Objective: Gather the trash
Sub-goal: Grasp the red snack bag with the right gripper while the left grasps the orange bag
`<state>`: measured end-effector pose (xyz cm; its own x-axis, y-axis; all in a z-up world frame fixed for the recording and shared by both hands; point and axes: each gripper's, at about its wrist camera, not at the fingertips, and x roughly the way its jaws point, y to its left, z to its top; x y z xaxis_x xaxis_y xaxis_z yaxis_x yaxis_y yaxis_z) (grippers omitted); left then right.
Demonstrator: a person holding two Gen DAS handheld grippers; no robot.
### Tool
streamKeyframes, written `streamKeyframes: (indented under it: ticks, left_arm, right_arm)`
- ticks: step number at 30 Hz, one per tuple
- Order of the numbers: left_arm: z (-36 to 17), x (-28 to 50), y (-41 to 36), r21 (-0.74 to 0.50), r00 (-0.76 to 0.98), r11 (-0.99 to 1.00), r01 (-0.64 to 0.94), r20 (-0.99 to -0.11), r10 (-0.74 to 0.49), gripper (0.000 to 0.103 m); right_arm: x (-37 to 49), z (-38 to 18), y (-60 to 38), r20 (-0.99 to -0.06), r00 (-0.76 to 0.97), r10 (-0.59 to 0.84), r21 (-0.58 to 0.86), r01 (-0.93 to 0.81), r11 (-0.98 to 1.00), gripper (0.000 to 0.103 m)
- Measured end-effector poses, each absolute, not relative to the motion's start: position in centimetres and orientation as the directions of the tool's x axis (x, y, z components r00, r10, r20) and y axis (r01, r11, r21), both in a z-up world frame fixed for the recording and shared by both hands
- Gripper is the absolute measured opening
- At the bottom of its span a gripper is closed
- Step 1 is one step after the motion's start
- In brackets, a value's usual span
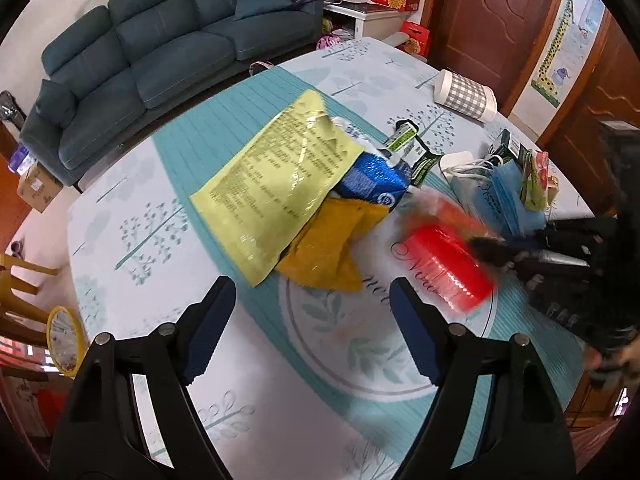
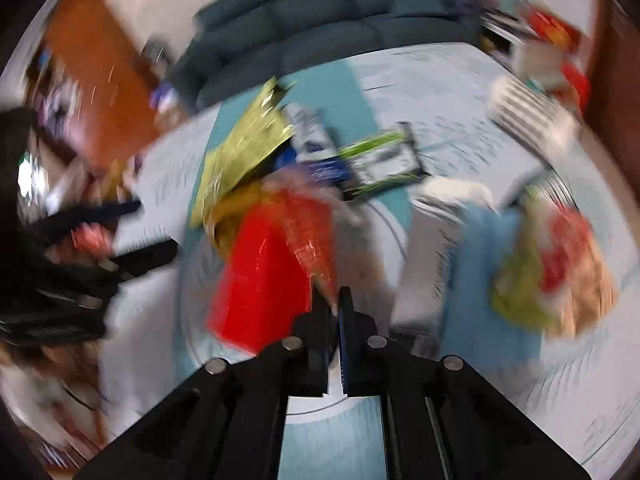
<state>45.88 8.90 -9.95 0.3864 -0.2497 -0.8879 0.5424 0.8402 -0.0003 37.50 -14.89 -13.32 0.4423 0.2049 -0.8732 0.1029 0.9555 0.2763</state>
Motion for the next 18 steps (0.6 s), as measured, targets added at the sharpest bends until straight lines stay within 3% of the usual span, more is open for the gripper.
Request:
streamKeyframes:
  ticks: [14,18]
  left_arm:
    - [-15.4,49.7,4.1,0.037,0.299,0.864,0.503,-0.945,-0.134,0.051]
    - [-15.8,49.8,3.7,0.055,0.307,0.865,0.499,-0.945,-0.117,0.028]
  right_arm:
    - [34.2,-11.4,-15.8,-0.847,0.489,0.209,0.296,0.108,0.949,0.003]
    - [32.8,-11.2,-15.6,-0.843,0.491,0.220,0.309,0.106,0.945,0.003]
